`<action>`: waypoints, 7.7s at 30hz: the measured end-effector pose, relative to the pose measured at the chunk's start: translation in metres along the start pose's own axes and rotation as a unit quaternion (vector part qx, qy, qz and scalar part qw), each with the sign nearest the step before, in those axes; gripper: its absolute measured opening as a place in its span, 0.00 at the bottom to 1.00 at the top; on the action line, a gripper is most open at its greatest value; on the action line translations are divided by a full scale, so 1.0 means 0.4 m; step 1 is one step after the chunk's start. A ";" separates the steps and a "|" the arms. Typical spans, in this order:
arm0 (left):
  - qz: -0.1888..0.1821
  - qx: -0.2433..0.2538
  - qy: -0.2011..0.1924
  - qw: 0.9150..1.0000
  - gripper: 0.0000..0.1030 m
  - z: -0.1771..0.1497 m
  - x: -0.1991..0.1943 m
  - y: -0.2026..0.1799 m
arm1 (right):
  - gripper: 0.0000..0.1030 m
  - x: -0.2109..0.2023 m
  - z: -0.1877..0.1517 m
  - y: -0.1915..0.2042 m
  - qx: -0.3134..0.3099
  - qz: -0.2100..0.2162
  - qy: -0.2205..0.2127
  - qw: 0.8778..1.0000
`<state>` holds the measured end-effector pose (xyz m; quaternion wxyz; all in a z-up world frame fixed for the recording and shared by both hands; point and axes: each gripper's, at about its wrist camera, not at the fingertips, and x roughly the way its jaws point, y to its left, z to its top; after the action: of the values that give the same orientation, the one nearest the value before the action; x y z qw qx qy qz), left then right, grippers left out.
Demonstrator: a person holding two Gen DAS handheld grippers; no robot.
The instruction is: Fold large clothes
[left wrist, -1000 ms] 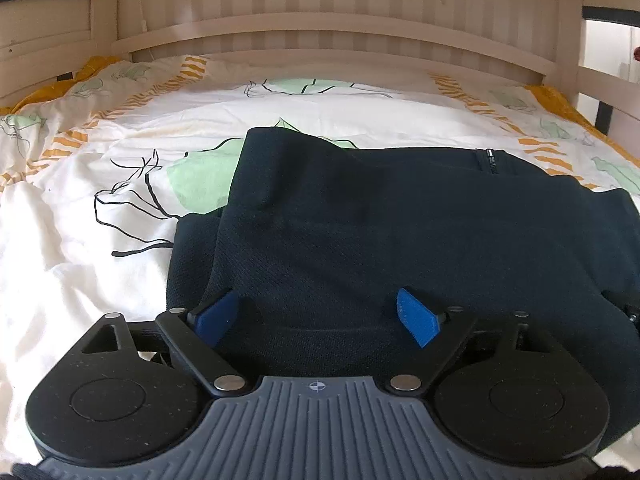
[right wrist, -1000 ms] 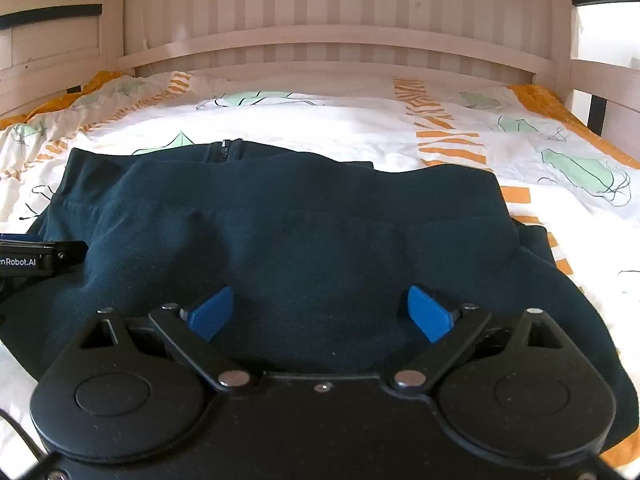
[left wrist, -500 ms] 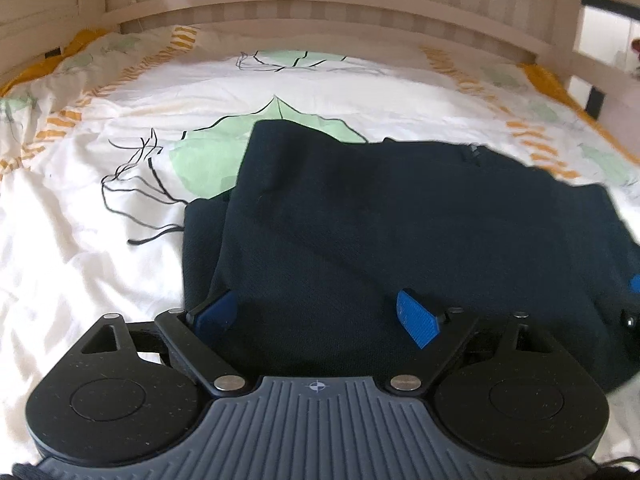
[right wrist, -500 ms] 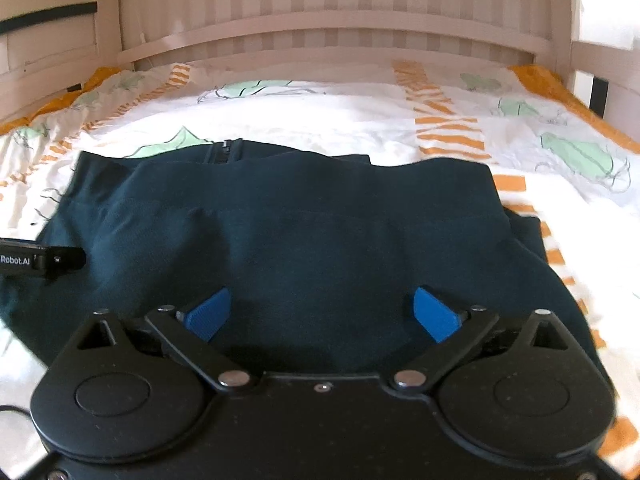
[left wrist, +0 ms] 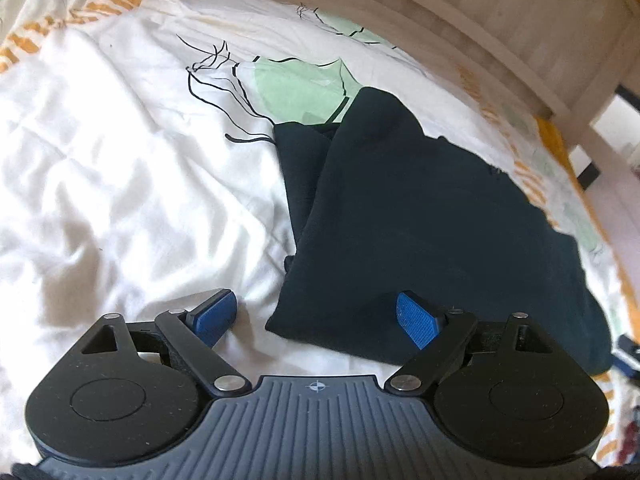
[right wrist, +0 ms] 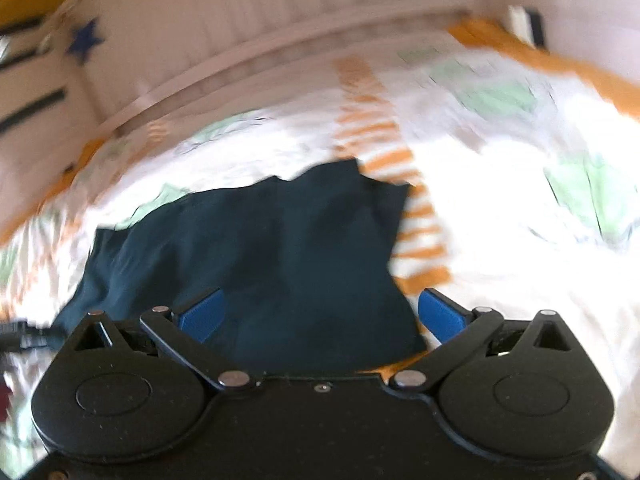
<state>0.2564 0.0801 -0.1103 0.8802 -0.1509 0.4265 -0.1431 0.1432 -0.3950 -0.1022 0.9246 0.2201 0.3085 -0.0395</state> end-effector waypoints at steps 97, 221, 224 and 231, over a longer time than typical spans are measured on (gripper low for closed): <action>-0.032 0.072 -0.019 0.997 0.94 -0.173 -0.086 -0.083 | 1.00 -0.076 -0.135 0.003 0.000 -0.103 0.096 0.990; -0.013 0.137 -0.071 0.988 0.23 -0.414 -0.194 -0.378 | 0.23 0.020 0.016 0.524 0.072 0.281 0.197 0.936; -0.015 0.135 -0.066 0.989 0.23 -0.418 -0.240 -0.350 | 0.23 0.084 -0.023 0.595 0.059 0.300 0.233 0.923; 0.017 0.121 -0.061 0.991 0.23 -0.419 -0.314 -0.308 | 0.24 0.196 -0.145 0.687 0.008 0.289 0.307 0.907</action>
<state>0.0336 -0.0088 -0.0727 0.9188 -0.0443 0.3535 -0.1698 0.2317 -0.1178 -0.0845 0.7538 0.3077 0.4994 0.2961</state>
